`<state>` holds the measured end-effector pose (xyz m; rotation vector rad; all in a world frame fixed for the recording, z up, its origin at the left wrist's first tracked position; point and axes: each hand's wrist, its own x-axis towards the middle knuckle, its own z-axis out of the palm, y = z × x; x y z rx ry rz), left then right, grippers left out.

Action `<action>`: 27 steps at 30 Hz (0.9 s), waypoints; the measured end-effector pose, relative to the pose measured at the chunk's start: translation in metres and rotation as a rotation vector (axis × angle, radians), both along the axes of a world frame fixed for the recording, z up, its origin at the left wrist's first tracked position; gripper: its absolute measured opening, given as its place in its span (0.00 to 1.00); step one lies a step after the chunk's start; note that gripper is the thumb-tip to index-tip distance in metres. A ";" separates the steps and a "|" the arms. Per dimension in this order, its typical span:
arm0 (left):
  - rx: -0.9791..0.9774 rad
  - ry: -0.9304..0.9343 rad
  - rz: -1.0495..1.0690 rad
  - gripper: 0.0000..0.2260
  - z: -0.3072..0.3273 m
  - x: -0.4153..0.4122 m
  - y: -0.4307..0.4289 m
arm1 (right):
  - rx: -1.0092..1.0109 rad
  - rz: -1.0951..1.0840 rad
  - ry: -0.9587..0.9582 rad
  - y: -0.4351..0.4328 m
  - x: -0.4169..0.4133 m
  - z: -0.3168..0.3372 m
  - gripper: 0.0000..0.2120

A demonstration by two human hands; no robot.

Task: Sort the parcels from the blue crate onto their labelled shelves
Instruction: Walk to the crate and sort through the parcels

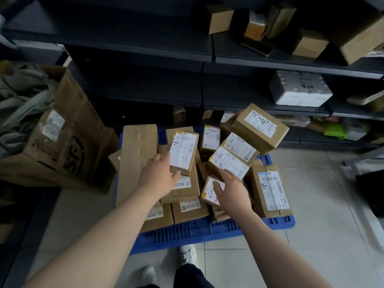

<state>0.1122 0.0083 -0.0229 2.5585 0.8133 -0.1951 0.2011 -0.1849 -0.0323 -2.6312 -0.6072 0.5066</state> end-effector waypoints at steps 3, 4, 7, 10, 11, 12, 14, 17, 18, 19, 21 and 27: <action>-0.003 0.004 0.021 0.38 -0.017 0.026 -0.009 | -0.023 -0.005 -0.013 -0.017 0.029 -0.011 0.25; 0.000 0.027 0.028 0.41 -0.022 0.033 -0.012 | -0.036 -0.004 -0.020 -0.022 0.038 -0.014 0.26; 0.023 0.090 0.046 0.46 -0.036 0.050 -0.020 | -0.073 0.006 -0.041 -0.034 0.064 -0.025 0.30; 0.027 0.137 0.082 0.48 -0.049 0.063 -0.021 | -0.094 0.027 -0.044 -0.039 0.082 -0.037 0.37; 0.024 0.149 0.097 0.48 -0.052 0.066 -0.021 | -0.097 0.029 -0.041 -0.039 0.086 -0.040 0.39; 0.024 0.154 0.109 0.48 -0.055 0.068 -0.021 | -0.102 0.028 -0.032 -0.040 0.090 -0.043 0.41; 0.033 0.129 0.130 0.45 -0.058 0.069 -0.022 | -0.119 0.028 -0.013 -0.040 0.096 -0.047 0.44; -0.008 0.038 0.191 0.42 -0.057 0.067 -0.022 | -0.135 0.053 0.000 -0.042 0.101 -0.055 0.47; -0.039 0.007 0.221 0.42 -0.057 0.066 -0.023 | -0.141 0.071 -0.004 -0.042 0.102 -0.057 0.47; -0.065 -0.019 0.245 0.43 -0.055 0.065 -0.025 | -0.148 0.093 -0.009 -0.043 0.102 -0.060 0.48; -0.092 -0.051 0.264 0.43 -0.051 0.060 -0.031 | -0.162 0.131 -0.015 -0.042 0.104 -0.065 0.48; -0.084 -0.093 0.251 0.41 -0.040 0.047 -0.052 | -0.125 0.117 0.039 -0.041 0.112 -0.073 0.50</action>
